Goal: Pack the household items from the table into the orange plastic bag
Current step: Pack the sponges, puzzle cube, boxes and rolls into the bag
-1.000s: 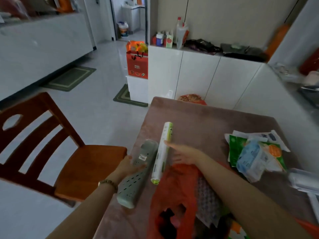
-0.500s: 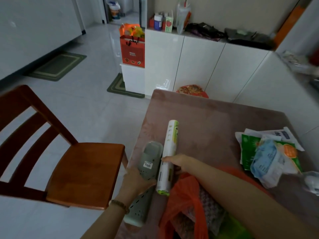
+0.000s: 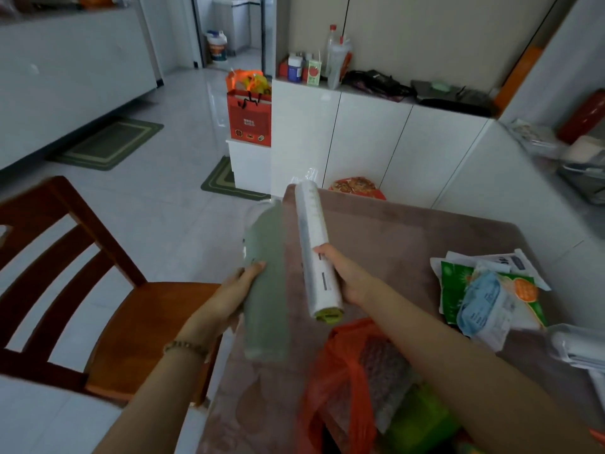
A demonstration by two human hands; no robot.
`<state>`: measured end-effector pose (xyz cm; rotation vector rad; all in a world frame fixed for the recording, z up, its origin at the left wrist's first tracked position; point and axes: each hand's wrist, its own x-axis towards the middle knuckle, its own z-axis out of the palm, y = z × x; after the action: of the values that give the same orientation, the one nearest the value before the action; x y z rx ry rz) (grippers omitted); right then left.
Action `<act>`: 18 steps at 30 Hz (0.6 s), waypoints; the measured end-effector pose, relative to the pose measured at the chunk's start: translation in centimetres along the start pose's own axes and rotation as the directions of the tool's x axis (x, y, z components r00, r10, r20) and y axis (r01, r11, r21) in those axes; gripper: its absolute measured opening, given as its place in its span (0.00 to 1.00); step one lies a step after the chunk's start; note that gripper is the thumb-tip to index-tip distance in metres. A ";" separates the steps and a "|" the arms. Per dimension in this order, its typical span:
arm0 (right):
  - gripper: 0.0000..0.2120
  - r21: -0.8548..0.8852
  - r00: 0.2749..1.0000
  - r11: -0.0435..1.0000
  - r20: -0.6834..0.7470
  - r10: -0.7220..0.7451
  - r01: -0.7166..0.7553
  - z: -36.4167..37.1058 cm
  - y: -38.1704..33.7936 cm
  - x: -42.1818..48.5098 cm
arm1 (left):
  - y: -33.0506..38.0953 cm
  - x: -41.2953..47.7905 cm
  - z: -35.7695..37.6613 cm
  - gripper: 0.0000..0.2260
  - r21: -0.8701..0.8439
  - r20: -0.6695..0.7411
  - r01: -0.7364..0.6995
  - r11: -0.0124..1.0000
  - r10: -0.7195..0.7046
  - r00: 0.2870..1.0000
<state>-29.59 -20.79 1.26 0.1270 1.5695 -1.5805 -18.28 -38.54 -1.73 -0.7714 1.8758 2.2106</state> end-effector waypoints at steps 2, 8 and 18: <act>0.15 -0.005 0.996 0.996 0.023 -0.084 0.085 0.2 -2.1 -2.5 | 3.2 -1.3 0.7 0.27 -0.065 0.020 -0.104 0.992 0.105 0.994; 0.18 -0.025 0.965 0.967 0.076 -0.249 0.252 0.7 -4.9 -11.7 | 9.9 -7.3 5.8 0.19 -0.228 0.124 -0.239 0.944 0.272 0.954; 0.26 -0.055 0.937 0.936 -0.008 -0.348 0.347 -3.1 -1.5 -25.0 | 8.3 -14.9 16.2 0.14 -0.103 0.136 -0.284 0.953 0.296 0.946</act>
<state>-16.81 -6.10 17.29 -0.1771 1.7158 -1.8079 -13.71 -21.64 13.91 -0.3424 1.9401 2.4529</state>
